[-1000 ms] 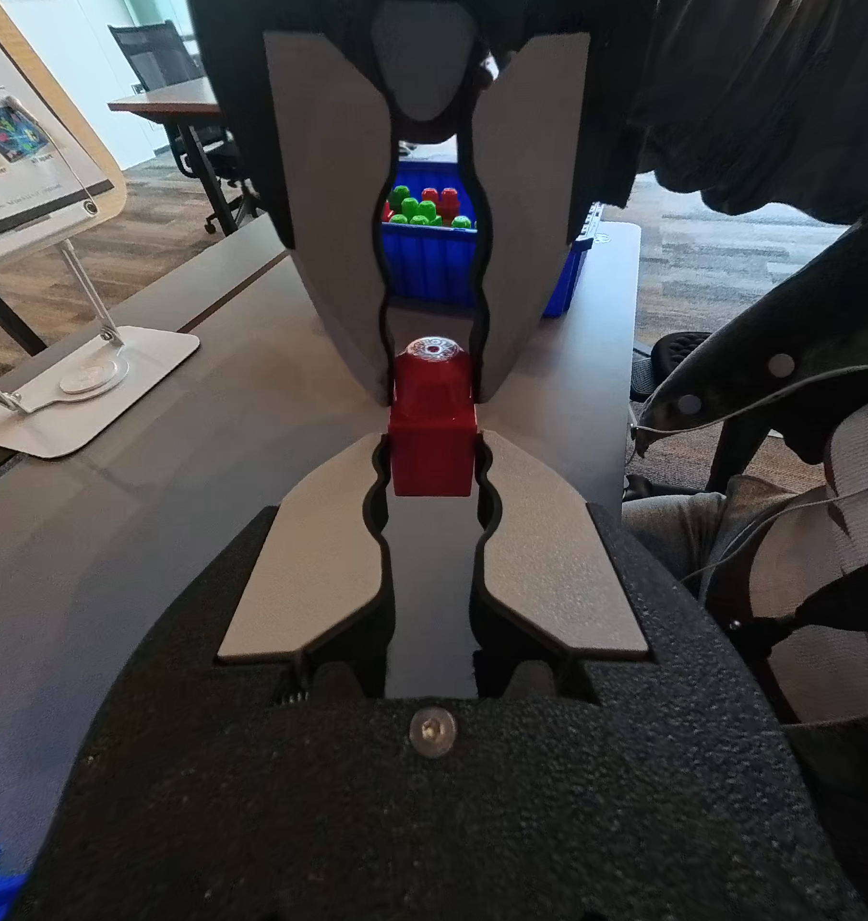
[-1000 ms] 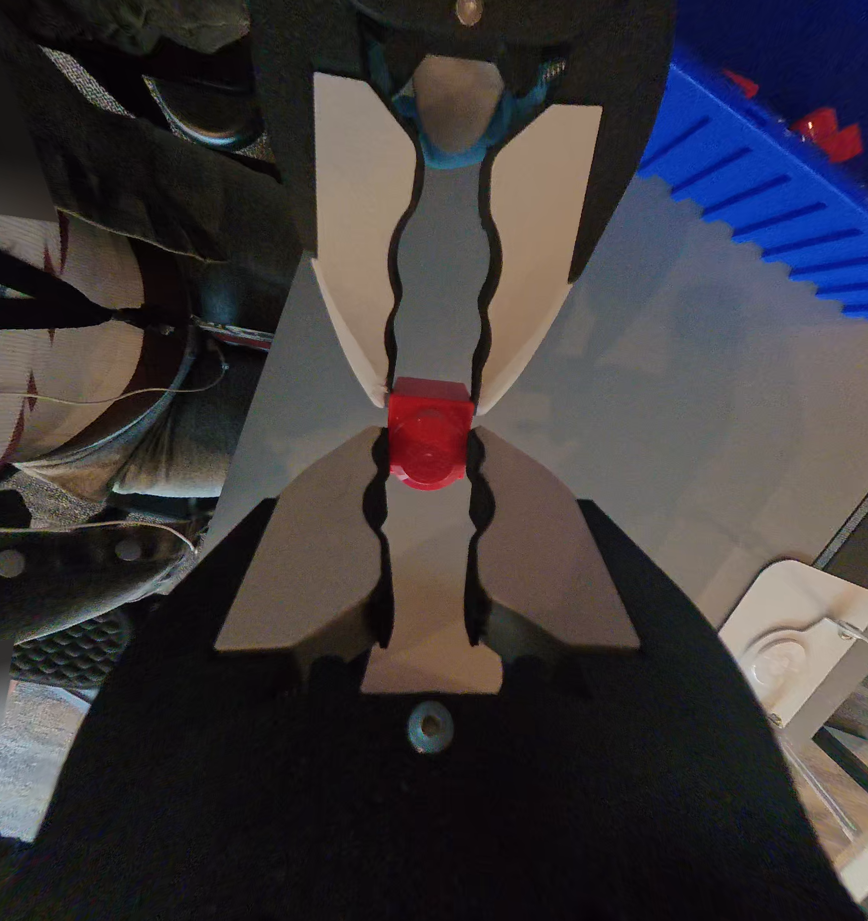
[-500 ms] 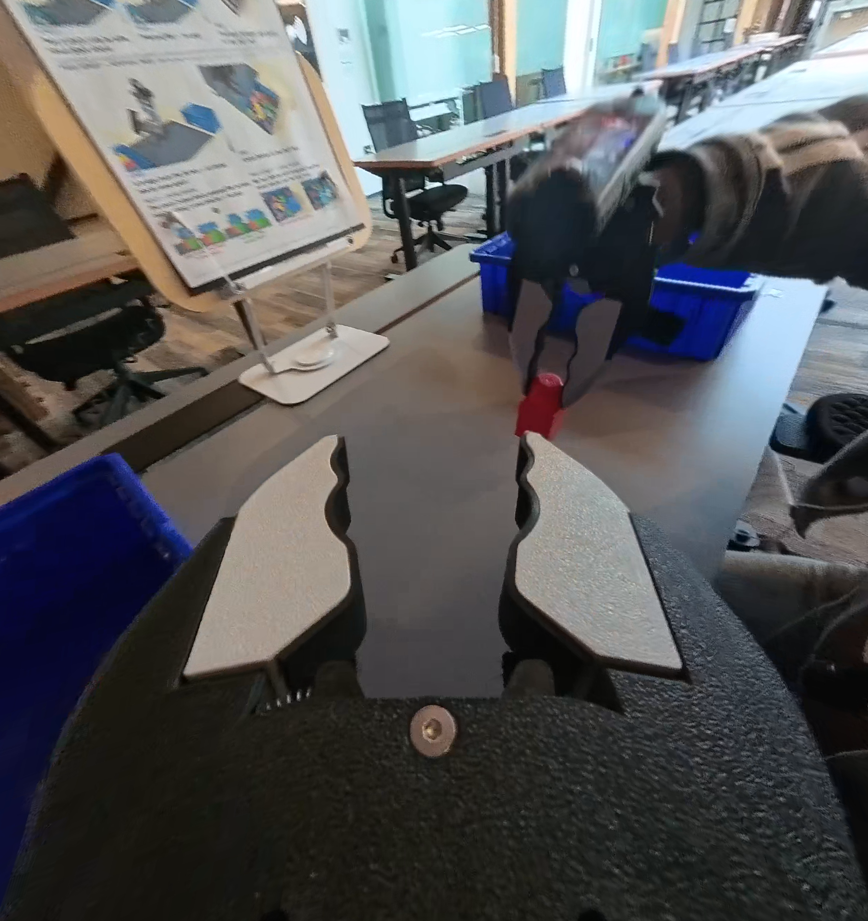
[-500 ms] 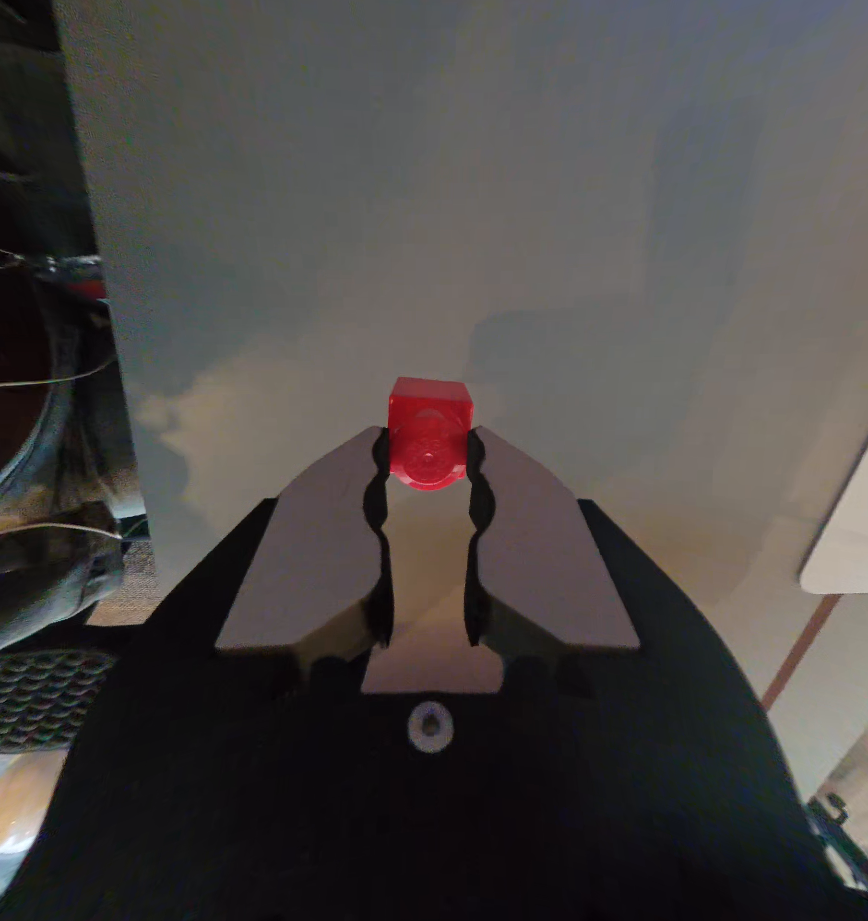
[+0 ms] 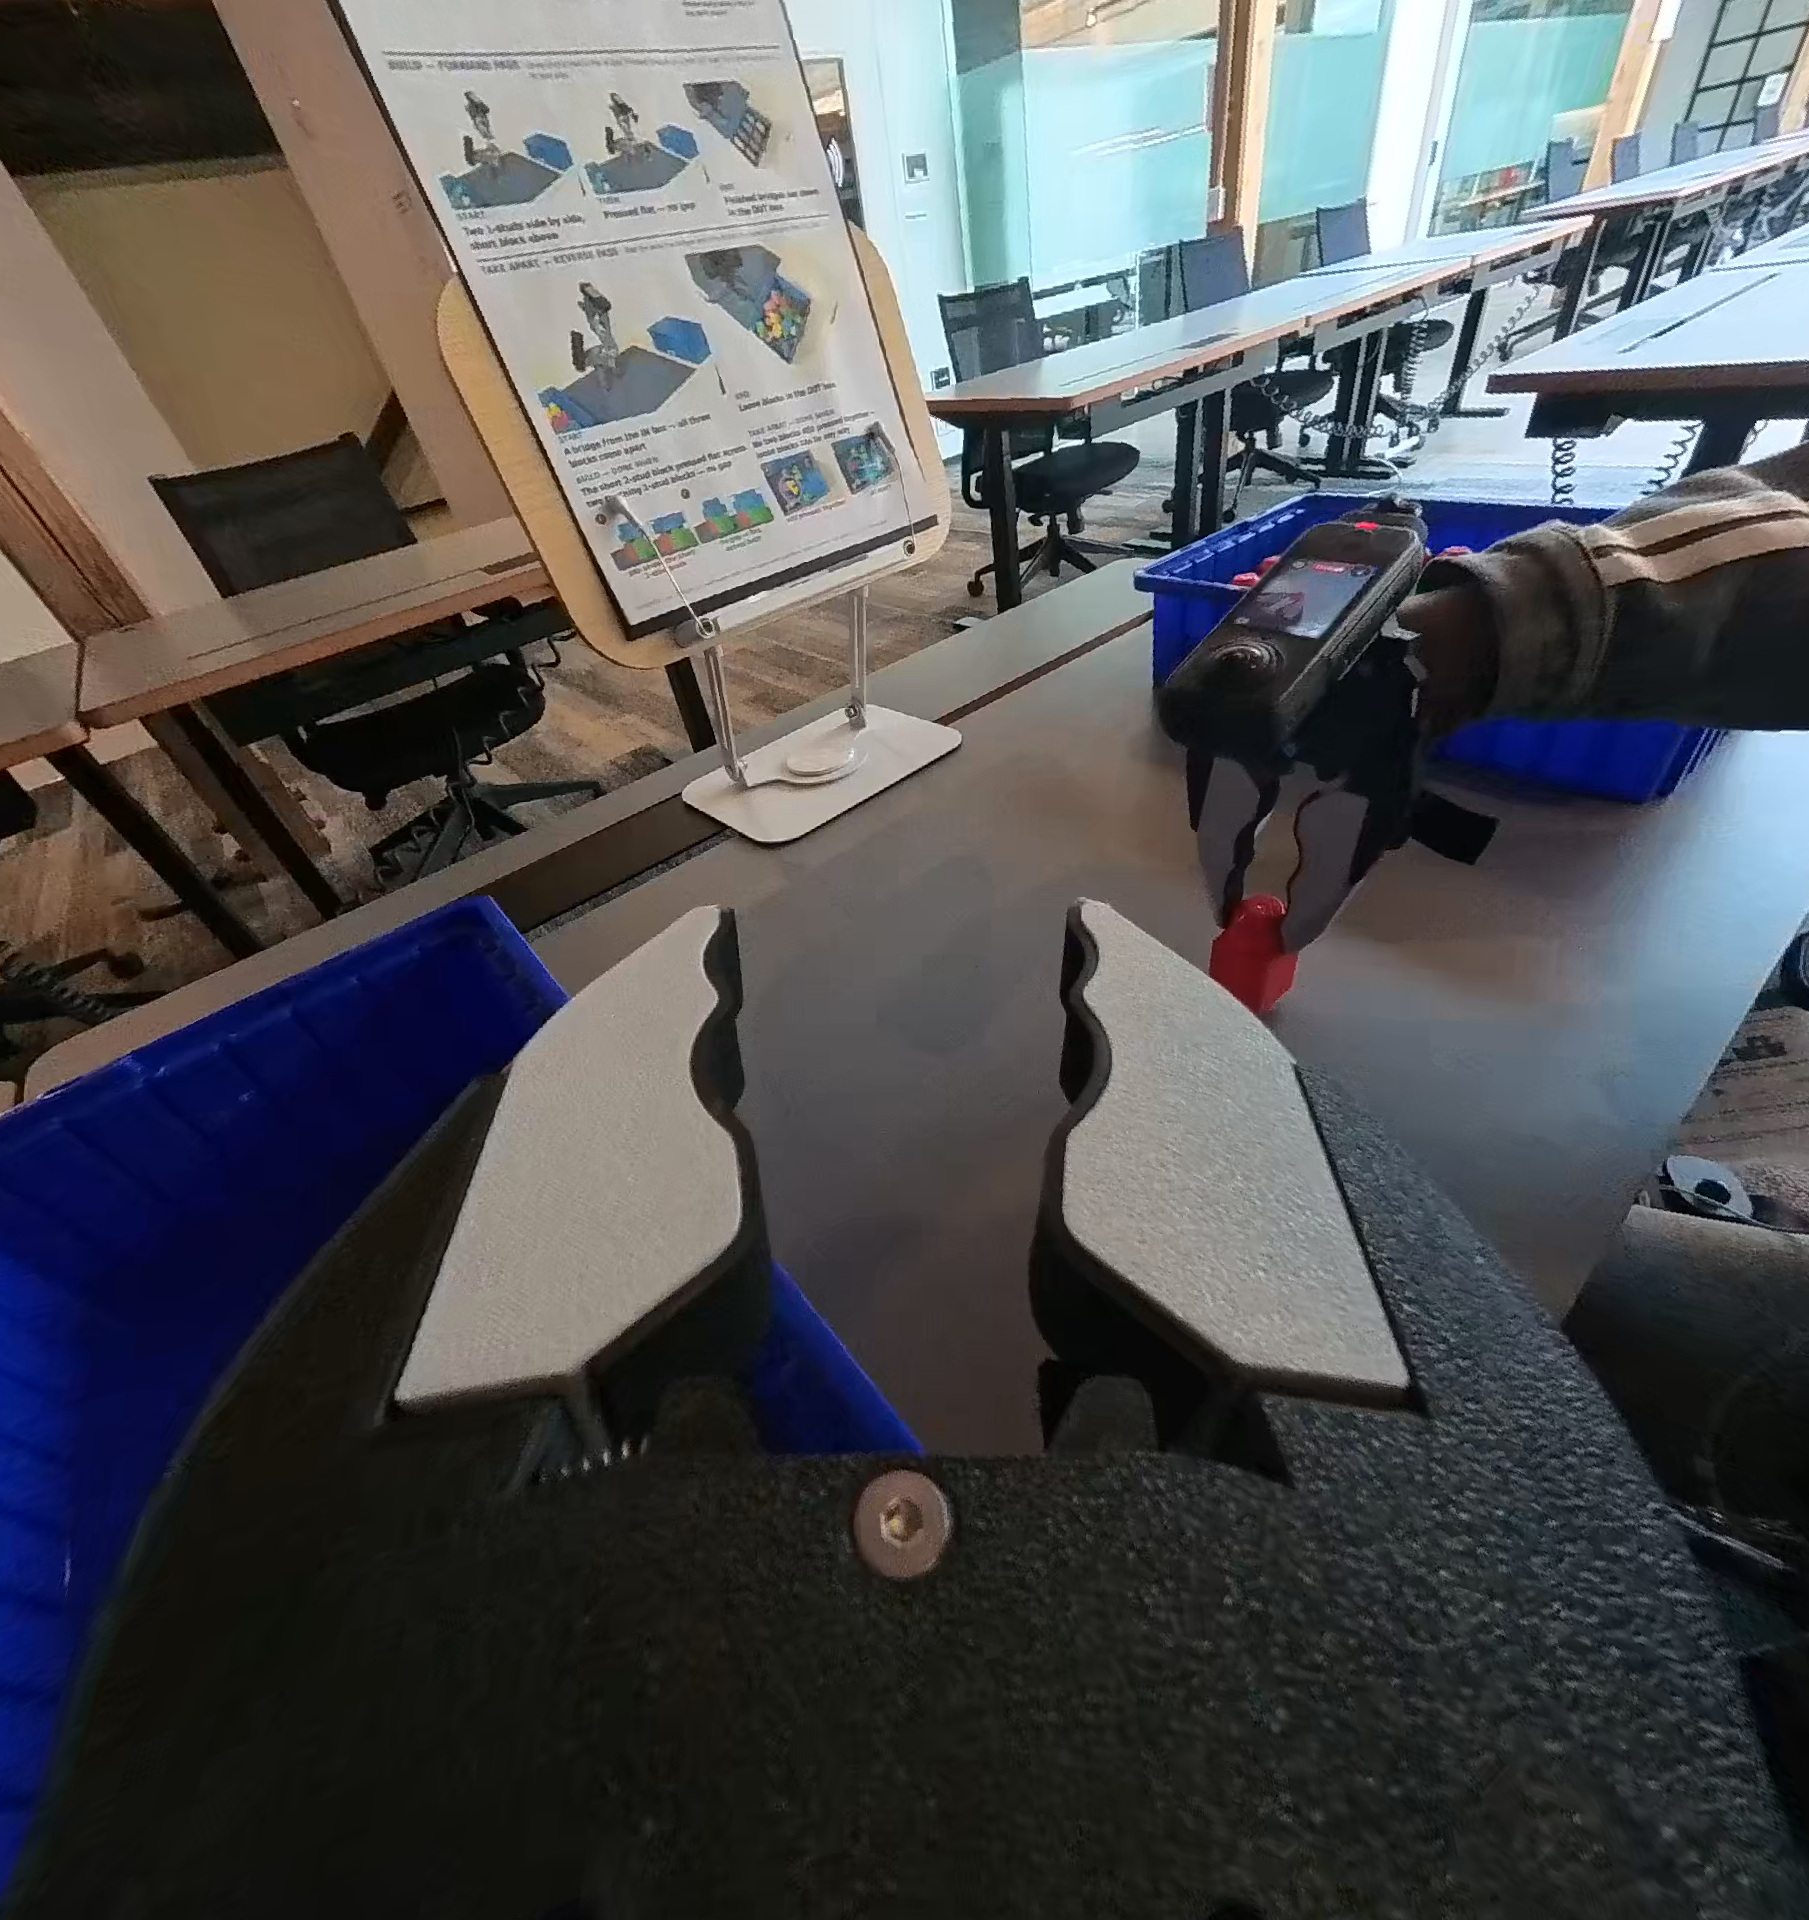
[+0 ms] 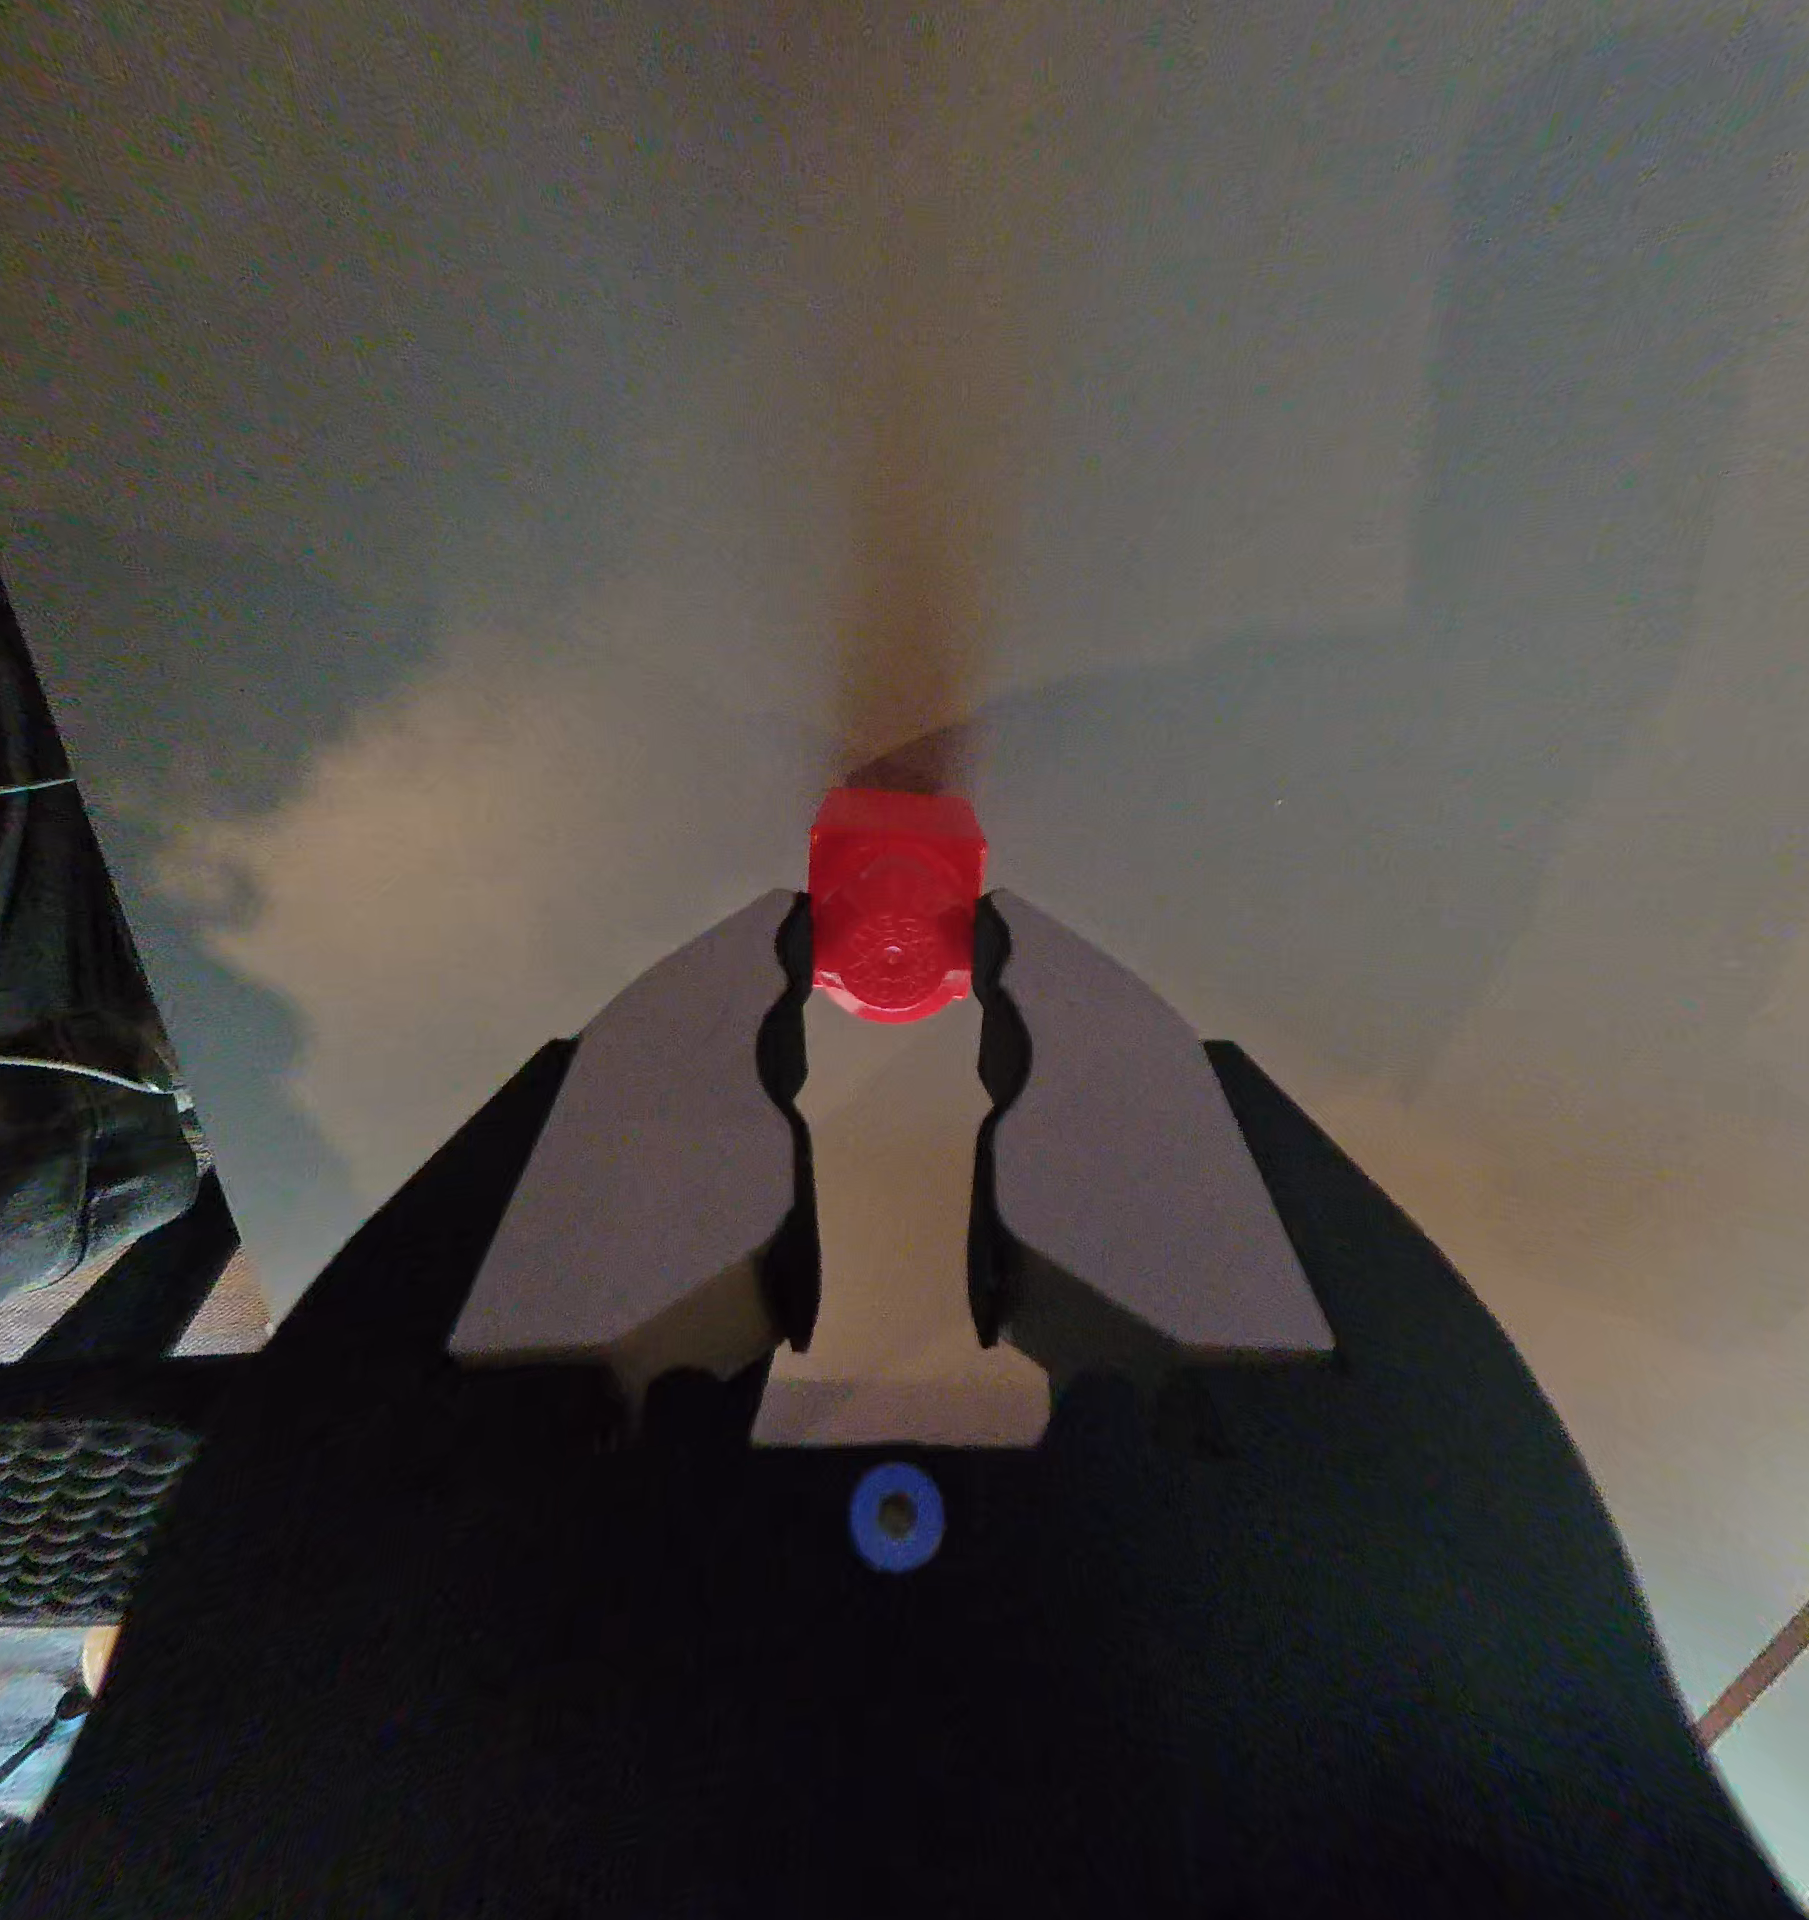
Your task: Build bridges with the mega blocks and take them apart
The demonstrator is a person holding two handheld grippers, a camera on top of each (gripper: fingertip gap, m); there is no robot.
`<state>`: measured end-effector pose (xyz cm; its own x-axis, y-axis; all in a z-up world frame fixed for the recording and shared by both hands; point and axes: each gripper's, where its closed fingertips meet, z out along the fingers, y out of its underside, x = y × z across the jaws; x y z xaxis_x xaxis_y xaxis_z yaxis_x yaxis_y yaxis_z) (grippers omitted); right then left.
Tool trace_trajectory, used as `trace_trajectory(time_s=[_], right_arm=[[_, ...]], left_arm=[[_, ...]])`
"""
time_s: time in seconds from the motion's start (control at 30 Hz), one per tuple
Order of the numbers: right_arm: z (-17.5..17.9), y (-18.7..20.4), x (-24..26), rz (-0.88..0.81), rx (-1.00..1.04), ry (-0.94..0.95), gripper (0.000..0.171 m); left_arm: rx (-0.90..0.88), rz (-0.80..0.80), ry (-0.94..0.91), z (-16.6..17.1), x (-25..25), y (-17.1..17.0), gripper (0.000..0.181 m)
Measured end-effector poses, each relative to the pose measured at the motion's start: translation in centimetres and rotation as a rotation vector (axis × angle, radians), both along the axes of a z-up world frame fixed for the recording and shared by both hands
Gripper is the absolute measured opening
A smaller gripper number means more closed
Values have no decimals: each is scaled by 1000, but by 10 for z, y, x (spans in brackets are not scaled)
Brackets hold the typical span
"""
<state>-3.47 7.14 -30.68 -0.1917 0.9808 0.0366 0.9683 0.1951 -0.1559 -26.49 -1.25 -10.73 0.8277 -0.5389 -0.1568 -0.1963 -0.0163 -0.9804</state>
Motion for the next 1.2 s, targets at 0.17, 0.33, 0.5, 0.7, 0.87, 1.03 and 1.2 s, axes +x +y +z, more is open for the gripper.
trace_trajectory(time_s=[0.17, 0.33, 0.5, 0.7, 0.87, 1.03, 1.2], right_arm=[[-1, 0, 0, 3, -5, 8, 29], [-4, 0, 0, 20, 0, 5, 29], [-5, -1, 0, 29, -10, 1, 29], [-5, -2, 0, 45, -32, 3, 32], [-1, 0, -3, 39, -23, 21, 46], [23, -2, -8, 15, 8, 102, 59], [70, -19, -6, -26, 0, 320, 60]], left_arm=[[-11, 6, 6, -4, -2, 2, 59], [-8, 8, 4, -3, -4, 2, 58], [-4, 13, 6, -3, -6, 1, 57], [-3, 18, 12, -3, -9, 0, 57], [-10, 29, 23, -5, -12, 0, 57], [-24, 64, 26, -8, -25, -1, 57], [-98, 111, 61, -23, -49, -3, 58]])
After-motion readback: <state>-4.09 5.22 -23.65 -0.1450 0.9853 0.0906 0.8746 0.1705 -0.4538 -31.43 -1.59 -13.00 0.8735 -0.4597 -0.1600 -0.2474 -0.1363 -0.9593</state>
